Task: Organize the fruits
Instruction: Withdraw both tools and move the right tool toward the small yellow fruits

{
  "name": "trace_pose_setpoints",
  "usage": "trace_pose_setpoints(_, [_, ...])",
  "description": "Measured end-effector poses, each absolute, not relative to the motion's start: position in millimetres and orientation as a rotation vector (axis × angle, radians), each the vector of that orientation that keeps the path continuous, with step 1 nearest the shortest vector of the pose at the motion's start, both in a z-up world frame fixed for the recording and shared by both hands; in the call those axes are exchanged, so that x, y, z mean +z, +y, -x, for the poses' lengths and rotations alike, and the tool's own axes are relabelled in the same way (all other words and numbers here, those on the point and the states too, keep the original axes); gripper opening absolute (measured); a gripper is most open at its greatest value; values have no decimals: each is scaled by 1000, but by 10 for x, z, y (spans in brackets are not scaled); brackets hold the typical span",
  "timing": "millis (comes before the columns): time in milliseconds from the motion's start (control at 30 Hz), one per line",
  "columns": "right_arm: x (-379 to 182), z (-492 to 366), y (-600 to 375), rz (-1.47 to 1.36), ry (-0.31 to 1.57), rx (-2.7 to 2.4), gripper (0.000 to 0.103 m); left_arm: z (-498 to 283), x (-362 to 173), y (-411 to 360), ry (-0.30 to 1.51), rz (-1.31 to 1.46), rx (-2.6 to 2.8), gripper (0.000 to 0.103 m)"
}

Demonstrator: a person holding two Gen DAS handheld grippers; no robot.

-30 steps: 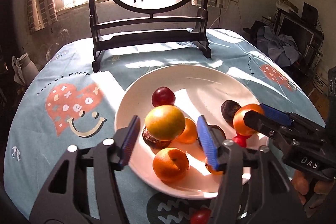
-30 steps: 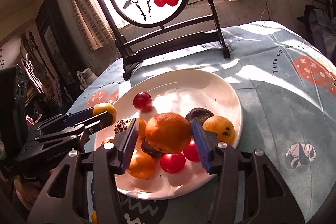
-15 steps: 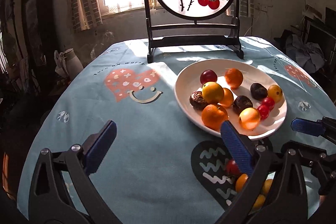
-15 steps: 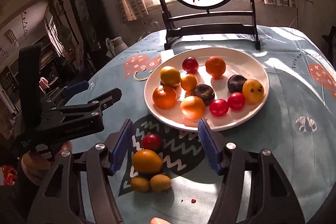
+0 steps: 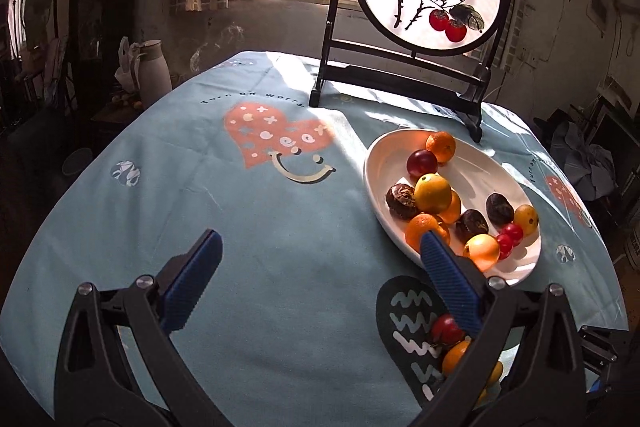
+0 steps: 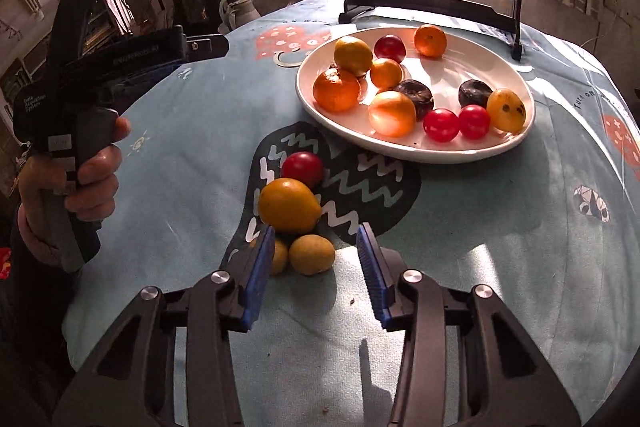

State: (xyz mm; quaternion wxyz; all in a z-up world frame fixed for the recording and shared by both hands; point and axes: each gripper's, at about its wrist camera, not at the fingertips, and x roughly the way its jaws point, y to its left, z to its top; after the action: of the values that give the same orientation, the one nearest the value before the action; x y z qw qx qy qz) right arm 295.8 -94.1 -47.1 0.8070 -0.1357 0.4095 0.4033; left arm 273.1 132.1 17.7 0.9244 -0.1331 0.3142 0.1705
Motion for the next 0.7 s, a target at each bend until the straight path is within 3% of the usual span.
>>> trace_pose_setpoints(700, [-642,-3010,-883,306,908,853,40,-2699,227,1156,630,207,320,101])
